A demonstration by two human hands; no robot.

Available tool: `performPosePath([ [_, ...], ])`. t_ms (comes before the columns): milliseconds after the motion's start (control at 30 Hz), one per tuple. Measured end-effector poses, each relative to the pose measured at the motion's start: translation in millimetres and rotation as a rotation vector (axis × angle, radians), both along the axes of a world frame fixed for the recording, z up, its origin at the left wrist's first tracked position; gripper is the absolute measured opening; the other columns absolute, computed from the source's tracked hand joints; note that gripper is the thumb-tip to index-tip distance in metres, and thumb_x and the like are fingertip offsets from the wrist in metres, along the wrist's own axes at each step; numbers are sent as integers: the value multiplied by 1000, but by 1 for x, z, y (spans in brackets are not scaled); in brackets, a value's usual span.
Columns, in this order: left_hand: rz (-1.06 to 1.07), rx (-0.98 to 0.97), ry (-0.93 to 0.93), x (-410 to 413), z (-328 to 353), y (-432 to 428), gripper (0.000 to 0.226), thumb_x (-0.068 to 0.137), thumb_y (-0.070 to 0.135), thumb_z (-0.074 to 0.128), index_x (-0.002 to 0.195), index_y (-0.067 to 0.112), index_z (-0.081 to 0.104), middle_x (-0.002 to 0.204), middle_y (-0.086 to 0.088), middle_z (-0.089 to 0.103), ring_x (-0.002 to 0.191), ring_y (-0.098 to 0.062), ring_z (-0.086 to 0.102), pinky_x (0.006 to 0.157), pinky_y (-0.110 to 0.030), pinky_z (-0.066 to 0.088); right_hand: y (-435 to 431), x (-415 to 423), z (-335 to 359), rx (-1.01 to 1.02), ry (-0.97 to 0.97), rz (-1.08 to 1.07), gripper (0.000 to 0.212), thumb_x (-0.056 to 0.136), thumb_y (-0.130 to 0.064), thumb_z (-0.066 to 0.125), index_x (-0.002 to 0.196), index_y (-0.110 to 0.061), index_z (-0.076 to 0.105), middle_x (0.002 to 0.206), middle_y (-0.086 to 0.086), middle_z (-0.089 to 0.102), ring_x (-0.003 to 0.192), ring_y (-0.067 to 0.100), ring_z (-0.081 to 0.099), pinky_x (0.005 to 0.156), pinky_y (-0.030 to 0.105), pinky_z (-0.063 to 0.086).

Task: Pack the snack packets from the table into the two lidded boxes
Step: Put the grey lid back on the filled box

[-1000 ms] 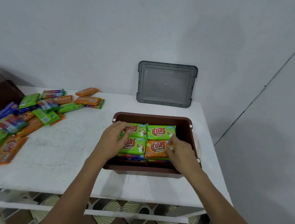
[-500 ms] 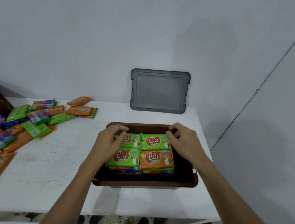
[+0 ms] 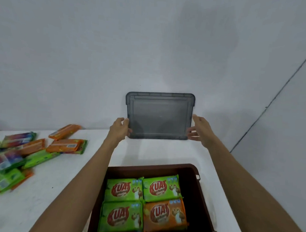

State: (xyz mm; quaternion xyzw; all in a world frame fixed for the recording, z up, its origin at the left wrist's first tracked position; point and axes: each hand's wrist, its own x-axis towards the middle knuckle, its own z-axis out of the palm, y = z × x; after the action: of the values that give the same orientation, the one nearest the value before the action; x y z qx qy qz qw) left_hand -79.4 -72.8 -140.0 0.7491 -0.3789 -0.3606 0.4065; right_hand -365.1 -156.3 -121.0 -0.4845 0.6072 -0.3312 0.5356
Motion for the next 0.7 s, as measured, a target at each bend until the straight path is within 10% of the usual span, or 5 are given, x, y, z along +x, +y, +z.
performPosePath([
  [267, 35, 150, 366, 8, -4, -42, 64, 100, 58, 20, 146, 15, 33, 107, -13, 67, 90, -25, 61, 84, -38, 47, -39, 10, -8, 219, -128, -50, 61, 98, -59, 36, 141, -15, 39, 102, 22, 65, 89, 36, 62, 74, 41, 56],
  [700, 25, -135, 583, 29, 26, 55, 68, 95, 66, 29, 121, 12, 59, 108, -10, 73, 97, -23, 64, 80, -35, 50, 29, -30, -1, 189, -527, 46, 55, 92, -60, 50, 112, -10, 61, 105, 21, 72, 88, 35, 70, 74, 40, 57],
])
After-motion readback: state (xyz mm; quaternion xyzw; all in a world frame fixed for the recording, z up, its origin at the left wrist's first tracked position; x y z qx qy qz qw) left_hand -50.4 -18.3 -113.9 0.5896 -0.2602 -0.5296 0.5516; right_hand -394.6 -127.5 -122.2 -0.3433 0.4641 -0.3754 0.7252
